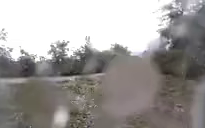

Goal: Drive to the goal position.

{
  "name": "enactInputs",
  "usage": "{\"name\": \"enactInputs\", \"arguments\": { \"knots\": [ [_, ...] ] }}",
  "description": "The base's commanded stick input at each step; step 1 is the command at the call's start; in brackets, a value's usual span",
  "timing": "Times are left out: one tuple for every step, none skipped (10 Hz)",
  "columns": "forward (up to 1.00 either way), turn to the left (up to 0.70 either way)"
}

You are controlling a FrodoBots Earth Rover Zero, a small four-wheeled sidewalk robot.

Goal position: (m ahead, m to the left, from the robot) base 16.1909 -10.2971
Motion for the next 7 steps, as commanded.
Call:
{"name": "enactInputs", "arguments": {
  "knots": [
    [0.85, 0.0],
    [0.85, 0.0],
    [0.85, 0.0],
    [0.85, 0.0],
    [0.85, 0.0],
    [0.85, 0.0],
    [0.85, 0.02]
  ]
}}
